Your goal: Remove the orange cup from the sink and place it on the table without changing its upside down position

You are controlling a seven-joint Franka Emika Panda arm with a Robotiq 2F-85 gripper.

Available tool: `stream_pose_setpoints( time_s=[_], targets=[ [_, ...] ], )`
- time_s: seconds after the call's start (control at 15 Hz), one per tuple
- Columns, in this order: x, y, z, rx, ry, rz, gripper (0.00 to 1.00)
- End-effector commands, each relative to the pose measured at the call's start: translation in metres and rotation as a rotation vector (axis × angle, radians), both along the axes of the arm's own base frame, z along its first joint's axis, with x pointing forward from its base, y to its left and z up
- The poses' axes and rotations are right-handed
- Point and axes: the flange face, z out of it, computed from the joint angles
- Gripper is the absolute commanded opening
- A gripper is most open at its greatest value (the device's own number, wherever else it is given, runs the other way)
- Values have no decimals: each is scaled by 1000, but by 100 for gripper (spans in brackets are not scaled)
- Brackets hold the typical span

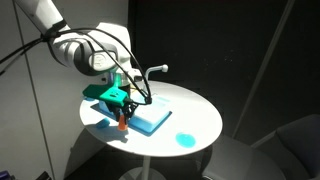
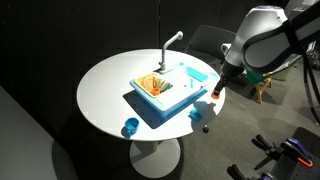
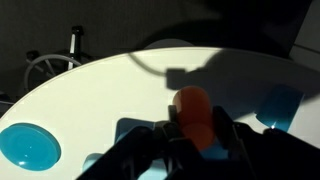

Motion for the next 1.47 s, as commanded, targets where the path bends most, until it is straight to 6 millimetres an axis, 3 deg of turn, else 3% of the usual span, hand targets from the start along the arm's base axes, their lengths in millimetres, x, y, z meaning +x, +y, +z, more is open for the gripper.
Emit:
stream_pose_setpoints(
  time_s=[0.0,1.4],
  targets=[
    [3,-7,-6,-3,-8,10,14],
    [18,-26,-39,-50,-15,96,14]
  ],
)
